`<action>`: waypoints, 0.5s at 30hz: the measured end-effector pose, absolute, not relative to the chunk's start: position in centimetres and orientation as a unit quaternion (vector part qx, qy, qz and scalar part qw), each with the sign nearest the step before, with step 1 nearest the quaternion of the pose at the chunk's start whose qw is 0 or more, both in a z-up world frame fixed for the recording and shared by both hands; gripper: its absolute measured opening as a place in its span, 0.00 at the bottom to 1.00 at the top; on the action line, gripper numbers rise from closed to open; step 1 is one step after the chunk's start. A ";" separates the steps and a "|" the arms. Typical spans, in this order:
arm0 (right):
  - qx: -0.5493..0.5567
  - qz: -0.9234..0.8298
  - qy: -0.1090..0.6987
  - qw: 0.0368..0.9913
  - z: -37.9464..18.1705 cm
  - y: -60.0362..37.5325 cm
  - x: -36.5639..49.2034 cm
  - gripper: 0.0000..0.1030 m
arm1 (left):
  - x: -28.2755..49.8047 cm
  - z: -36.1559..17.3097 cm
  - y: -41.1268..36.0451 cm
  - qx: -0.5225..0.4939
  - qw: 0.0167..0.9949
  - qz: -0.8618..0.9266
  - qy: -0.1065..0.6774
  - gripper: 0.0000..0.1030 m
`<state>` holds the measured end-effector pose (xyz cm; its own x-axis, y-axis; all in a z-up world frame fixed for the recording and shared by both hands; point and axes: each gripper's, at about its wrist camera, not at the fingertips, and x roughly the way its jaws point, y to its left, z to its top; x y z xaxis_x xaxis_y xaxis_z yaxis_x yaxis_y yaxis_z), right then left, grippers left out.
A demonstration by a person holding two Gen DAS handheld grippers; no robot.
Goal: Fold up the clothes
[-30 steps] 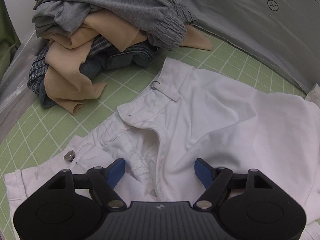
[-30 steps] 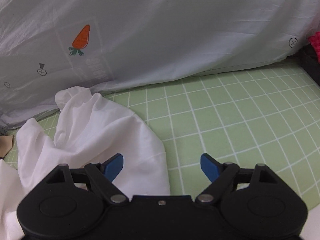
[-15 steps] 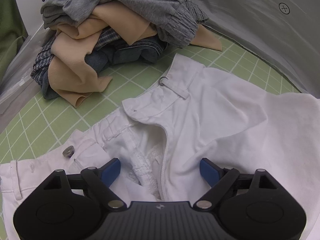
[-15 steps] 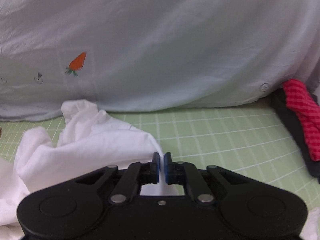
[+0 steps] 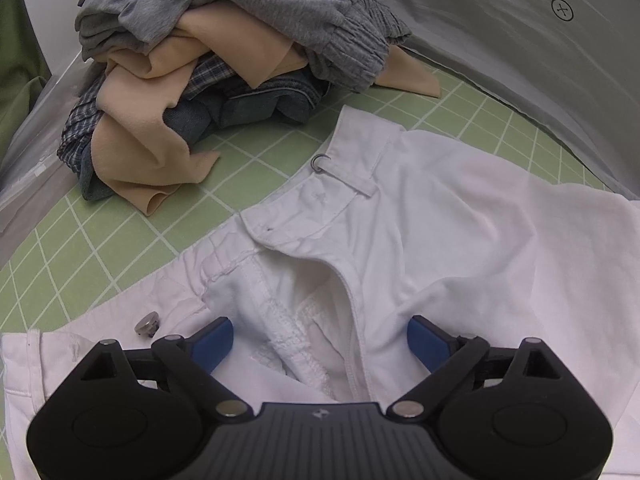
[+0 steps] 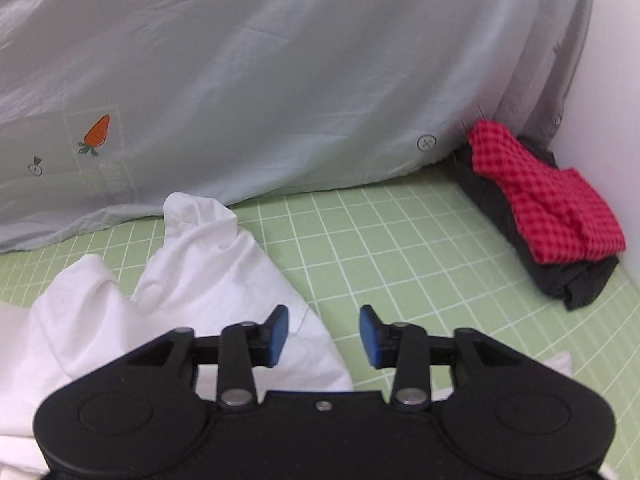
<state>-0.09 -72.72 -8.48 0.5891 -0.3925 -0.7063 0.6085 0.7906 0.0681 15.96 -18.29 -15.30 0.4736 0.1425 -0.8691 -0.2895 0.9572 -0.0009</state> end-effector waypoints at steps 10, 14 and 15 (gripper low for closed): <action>0.249 -0.214 0.396 0.858 -14.6 -76.8 7.2 0.73 | 16.0 -15.4 -18.3 -0.079 0.854 0.135 0.496 0.95; 0.237 -0.206 0.423 0.850 -15.6 -76.7 9.3 0.71 | 16.1 -15.4 -18.3 -0.081 0.852 0.137 0.498 0.96; 0.238 -0.203 0.428 0.848 -15.7 -76.7 9.4 0.56 | 16.0 -15.4 -18.3 -0.081 0.852 0.138 0.498 0.96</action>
